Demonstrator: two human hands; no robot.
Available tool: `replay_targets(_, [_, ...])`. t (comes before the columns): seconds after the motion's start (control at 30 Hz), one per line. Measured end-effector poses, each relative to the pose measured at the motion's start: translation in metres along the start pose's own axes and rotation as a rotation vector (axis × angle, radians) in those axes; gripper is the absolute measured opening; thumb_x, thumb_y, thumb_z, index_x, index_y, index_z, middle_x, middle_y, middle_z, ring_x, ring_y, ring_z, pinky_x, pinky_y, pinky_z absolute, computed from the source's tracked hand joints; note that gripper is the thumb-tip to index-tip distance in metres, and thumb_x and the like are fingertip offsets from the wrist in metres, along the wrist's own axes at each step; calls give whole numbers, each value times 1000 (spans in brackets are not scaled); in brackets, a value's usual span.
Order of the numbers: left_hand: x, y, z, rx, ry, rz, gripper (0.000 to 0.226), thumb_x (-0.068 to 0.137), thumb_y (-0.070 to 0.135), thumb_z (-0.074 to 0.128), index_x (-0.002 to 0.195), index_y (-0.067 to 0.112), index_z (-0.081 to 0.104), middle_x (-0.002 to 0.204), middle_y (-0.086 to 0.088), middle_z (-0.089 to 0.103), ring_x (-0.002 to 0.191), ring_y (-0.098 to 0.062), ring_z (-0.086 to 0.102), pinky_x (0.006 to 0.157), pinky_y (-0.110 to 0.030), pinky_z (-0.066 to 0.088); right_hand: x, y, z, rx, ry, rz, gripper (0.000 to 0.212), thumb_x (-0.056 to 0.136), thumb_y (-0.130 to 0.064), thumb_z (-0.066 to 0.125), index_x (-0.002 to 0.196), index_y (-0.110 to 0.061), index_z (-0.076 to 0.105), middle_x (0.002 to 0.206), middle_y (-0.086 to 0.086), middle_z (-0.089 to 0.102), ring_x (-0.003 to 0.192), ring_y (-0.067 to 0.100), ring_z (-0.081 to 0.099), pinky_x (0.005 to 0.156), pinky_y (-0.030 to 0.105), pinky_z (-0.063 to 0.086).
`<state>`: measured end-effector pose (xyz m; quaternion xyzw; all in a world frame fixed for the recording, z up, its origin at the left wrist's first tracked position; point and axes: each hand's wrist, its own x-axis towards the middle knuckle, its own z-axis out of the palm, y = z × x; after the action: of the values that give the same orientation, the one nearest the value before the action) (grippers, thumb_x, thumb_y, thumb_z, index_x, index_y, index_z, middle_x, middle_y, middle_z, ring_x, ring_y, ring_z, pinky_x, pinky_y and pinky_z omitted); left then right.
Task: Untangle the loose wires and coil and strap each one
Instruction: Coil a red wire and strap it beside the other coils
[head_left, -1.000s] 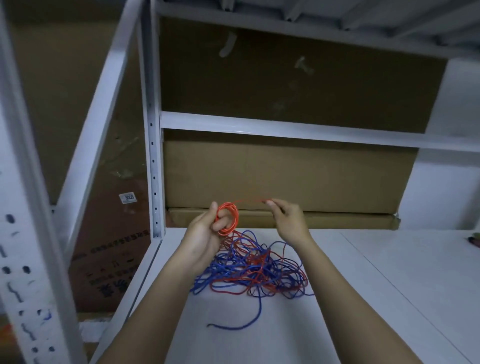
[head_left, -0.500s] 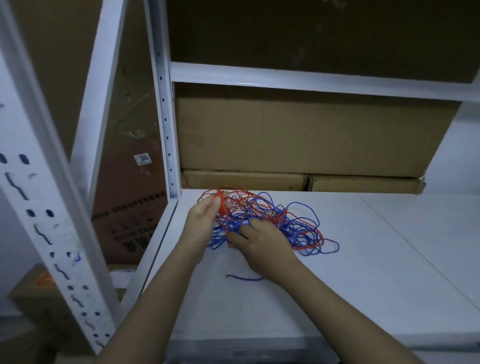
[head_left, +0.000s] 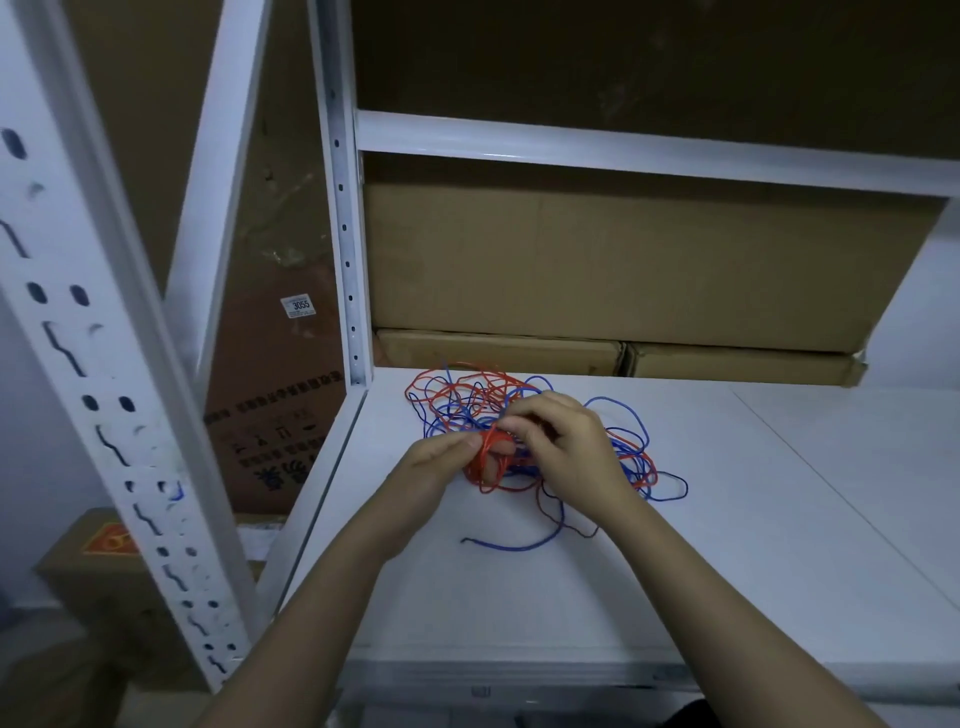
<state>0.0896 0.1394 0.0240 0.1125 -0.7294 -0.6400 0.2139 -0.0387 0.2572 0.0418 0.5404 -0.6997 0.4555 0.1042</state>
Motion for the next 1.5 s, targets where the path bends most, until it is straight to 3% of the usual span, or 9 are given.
replay_targets(0.17, [-4, 7, -2, -149, -38, 80, 37, 92, 30, 45, 65, 19, 68, 77, -6, 59, 78, -13, 57, 80, -24, 44, -3, 2, 12, 274, -24, 201, 18, 95, -10, 56, 94, -20, 70, 88, -7, 68, 84, 1, 61, 78, 16, 46])
replay_targets(0.37, [4, 12, -1, -475, 197, 65, 27, 100, 19, 40, 91, 5, 61, 64, 5, 59, 67, -6, 64, 64, -17, 53, -23, 6, 32, 215, -123, 284, 21, 98, -16, 50, 85, -20, 67, 62, -6, 56, 59, 7, 51, 65, 28, 44])
replay_targets(0.6, [14, 14, 3, -420, 474, 6, 27, 100, 19, 47, 88, 14, 71, 71, 9, 72, 66, 4, 66, 55, -6, 46, -42, 1, 37, -369, -251, -147, 27, 100, -25, 40, 108, -11, 61, 98, 9, 68, 90, 30, 60, 68, 35, 43])
replay_targets(0.83, [20, 19, 11, -290, 607, 67, 27, 99, 19, 49, 82, 18, 69, 64, 16, 71, 61, 12, 63, 47, 0, 40, -44, -2, 27, -391, -255, -226, 30, 100, -24, 41, 120, -13, 60, 107, 8, 69, 96, 30, 62, 72, 37, 45])
replay_targets(0.93, [22, 17, 14, -135, 566, 81, 33, 99, 21, 51, 73, 19, 71, 73, 11, 72, 69, 8, 65, 57, -4, 46, -43, -1, 21, -376, -191, -251, 23, 98, -23, 47, 105, -12, 66, 97, 6, 71, 87, 30, 64, 66, 37, 49])
replay_targets(1.07, [21, 8, 20, 109, 406, 83, 30, 98, 24, 53, 75, 27, 72, 85, 1, 73, 93, -22, 66, 89, -33, 51, -41, -5, 14, -274, -111, -246, 19, 95, -20, 55, 98, -11, 70, 92, 5, 72, 81, 27, 67, 63, 36, 54])
replay_targets(1.2, [15, 5, 22, 369, 270, 114, 26, 98, 25, 52, 89, 15, 74, 85, -4, 73, 91, -18, 66, 99, -49, 43, -35, -2, 3, -212, 34, -213, 19, 92, -16, 57, 102, -10, 72, 90, 4, 71, 79, 23, 66, 67, 33, 53])
replay_targets(1.3, [7, 4, 22, 477, 186, 128, 32, 100, 23, 48, 77, 17, 70, 69, 11, 66, 76, 2, 61, 102, -46, 38, -27, 2, -3, -242, 124, -233, 14, 90, -12, 59, 93, -11, 73, 84, 1, 69, 76, 18, 61, 71, 27, 47])
replay_targets(1.5, [-4, 8, 12, 248, 68, 73, 47, 103, 22, 37, 63, 9, 56, 67, 1, 57, 66, -8, 51, 77, -25, 42, -11, 14, 2, -20, 113, -15, 6, 86, -15, 68, 85, -15, 73, 82, -6, 68, 78, 6, 58, 72, 20, 45])
